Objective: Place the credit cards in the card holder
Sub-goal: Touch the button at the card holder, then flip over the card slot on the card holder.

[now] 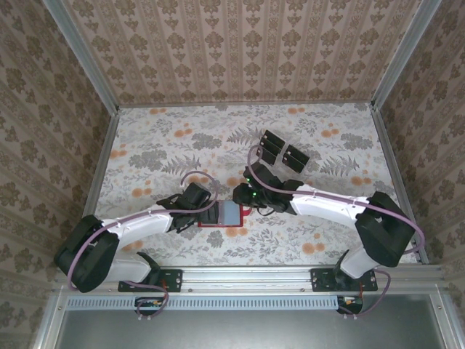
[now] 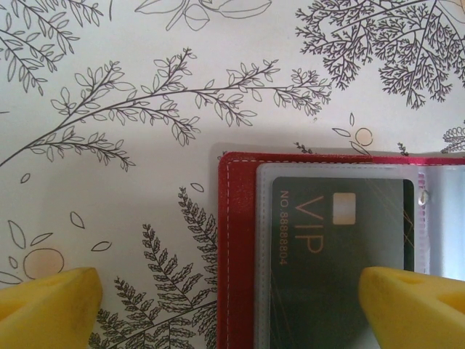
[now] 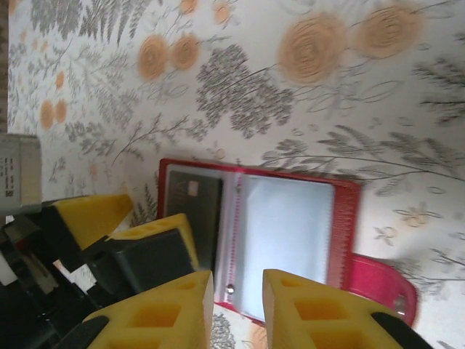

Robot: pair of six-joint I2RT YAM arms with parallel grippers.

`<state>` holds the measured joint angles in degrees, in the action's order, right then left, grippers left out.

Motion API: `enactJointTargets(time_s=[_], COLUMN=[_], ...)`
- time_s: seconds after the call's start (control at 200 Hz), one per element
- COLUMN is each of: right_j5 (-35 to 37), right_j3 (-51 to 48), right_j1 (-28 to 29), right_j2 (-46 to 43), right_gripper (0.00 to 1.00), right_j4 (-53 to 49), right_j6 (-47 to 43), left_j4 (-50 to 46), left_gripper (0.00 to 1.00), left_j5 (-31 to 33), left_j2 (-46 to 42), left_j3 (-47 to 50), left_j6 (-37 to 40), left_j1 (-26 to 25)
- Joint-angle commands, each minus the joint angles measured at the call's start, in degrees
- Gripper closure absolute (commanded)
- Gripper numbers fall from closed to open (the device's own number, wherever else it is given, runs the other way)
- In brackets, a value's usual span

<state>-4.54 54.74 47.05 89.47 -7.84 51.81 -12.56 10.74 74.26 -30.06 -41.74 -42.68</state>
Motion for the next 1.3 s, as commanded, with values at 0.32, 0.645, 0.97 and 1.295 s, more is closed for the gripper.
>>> enactJointTargets(time_s=[0.32,0.645,0.97,1.295], right_j5=[-5.23,-3.77,-6.39,-9.99], right_j3=[7.30,8.01,9.31,8.16], right_j1=[0.28,0.06,-0.20,-0.21], right_j2=[12.66,15.36,19.21,20.40], right_gripper=[0.67,0.53,0.52,0.51], right_j4=[-3.55,-5.08,-4.68,0.65], right_j6=[-5.05,-5.74,-5.06,0.20], left_j4=[-2.77,-3.44,-2.06,0.64], left_gripper=[0.00,0.00,0.00,0.00], left_j5=[1.90,1.83,1.16,0.41], left_j2=[-4.66,-7.79,-8.07,-10.60], left_j3=[-1.28,0.35,2.41,5.84], left_j6=[2.37,2.47,2.45,3.20], left_j1=[-0.17,-0.17,-0.20,-1.18])
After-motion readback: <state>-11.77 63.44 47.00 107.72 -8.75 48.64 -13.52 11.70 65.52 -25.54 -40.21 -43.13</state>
